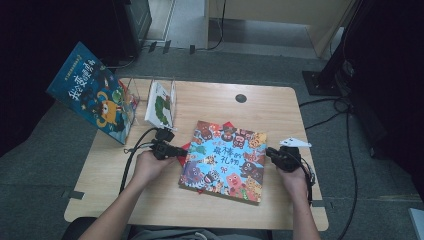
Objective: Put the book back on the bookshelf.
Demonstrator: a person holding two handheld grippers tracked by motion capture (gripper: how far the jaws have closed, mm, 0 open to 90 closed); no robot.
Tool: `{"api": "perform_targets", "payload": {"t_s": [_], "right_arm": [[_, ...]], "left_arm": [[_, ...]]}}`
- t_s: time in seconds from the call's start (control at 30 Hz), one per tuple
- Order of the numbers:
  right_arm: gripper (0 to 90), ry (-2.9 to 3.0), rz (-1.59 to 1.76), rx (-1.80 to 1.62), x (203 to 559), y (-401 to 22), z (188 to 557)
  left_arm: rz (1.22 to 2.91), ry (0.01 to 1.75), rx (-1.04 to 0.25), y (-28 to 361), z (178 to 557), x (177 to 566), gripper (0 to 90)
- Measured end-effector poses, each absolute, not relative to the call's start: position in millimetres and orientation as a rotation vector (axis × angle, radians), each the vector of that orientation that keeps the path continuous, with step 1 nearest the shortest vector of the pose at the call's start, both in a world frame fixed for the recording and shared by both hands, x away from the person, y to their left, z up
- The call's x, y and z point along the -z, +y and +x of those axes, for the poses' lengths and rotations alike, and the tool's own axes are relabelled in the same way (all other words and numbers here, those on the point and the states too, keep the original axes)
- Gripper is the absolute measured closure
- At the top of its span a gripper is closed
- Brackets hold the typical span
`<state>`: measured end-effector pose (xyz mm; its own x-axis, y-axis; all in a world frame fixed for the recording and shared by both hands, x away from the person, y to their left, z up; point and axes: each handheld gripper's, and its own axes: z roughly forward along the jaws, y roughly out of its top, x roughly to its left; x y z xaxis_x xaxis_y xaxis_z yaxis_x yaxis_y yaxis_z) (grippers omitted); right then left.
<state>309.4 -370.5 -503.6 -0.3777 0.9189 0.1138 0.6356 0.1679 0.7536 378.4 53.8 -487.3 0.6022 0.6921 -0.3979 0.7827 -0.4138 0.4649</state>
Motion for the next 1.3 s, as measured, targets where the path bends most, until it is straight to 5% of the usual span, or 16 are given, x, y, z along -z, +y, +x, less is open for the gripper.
{"api": "perform_targets", "payload": {"t_s": [0.63,1.3], "right_arm": [[90.0,2.107,1.517,-1.073,508,-371,319],[90.0,2.086,1.524,-1.087,509,-355,347]], "left_arm": [[2.159,1.173,0.261,60,361,493,86.6],[2.142,1.201,0.308,69,337,494,85.7]]}}
